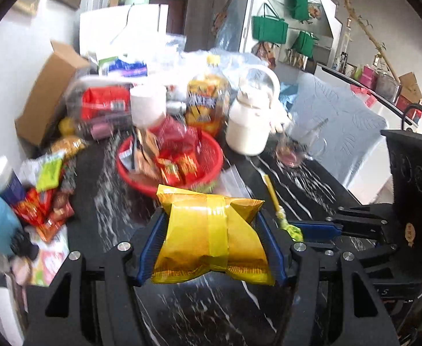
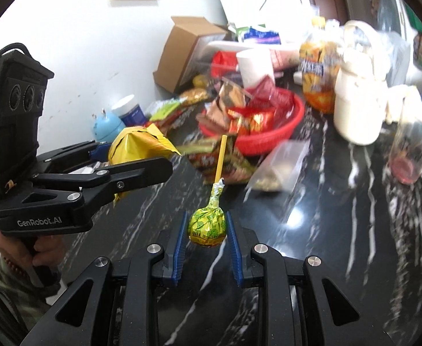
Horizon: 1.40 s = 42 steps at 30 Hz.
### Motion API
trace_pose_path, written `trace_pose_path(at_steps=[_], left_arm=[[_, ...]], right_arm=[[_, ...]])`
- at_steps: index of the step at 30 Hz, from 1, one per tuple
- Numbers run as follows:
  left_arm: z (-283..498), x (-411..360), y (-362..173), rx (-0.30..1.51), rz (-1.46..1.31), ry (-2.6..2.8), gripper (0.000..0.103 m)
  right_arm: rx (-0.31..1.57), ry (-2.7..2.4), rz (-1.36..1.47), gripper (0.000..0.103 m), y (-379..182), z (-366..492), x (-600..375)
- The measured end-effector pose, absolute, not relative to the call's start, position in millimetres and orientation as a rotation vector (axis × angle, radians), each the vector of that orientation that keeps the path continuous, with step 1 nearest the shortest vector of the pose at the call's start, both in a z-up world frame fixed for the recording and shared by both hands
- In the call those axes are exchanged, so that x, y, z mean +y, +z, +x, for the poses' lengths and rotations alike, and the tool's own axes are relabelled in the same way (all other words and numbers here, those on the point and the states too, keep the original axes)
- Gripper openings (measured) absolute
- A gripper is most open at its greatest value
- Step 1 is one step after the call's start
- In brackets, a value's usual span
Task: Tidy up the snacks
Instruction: 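Lift the yellow bag and green lollipop and carry both toward the red basket, then lower both items into the basket and open both tools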
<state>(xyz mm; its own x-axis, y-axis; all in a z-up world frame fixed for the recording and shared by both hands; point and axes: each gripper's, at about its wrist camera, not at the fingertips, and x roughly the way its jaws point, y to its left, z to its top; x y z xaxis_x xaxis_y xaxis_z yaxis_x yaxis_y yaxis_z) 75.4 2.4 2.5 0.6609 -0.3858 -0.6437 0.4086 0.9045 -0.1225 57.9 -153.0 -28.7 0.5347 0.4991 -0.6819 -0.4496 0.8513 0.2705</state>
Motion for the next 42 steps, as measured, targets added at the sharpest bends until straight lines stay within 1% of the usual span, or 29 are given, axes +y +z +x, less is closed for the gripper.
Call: trace_pose_path(at_steps=[12,20,30,36,42], left_arm=[[104.5,-0.3,46.8,0.594,0.060,-0.407,0.061],[142.4,1.2,53.8,0.591,0.058,-0.363,0.061],[188.9,3.2,47.6,0.609,0.066,-0.292,0.061],[207.6,3.8,26.1,0.665,0.054,-0.278,0.061],[220.8,1.6,2.8,0.726,0.028,-0.292,0.061]], right_arm=[[0.710,0.511,0.007,0.026,19.4,86.3,-161.1],[0.658,0.498,-0.032,0.026,33.6,127.0,-160.7],[0.676,0.531,-0.066,0.026,15.1,190.8,-152.7],[0.680,0.491,-0.089,0.026,-2.9,217.7,-149.7],[0.741,0.476,-0.126,0.026,-29.0,231.4,-143.2]])
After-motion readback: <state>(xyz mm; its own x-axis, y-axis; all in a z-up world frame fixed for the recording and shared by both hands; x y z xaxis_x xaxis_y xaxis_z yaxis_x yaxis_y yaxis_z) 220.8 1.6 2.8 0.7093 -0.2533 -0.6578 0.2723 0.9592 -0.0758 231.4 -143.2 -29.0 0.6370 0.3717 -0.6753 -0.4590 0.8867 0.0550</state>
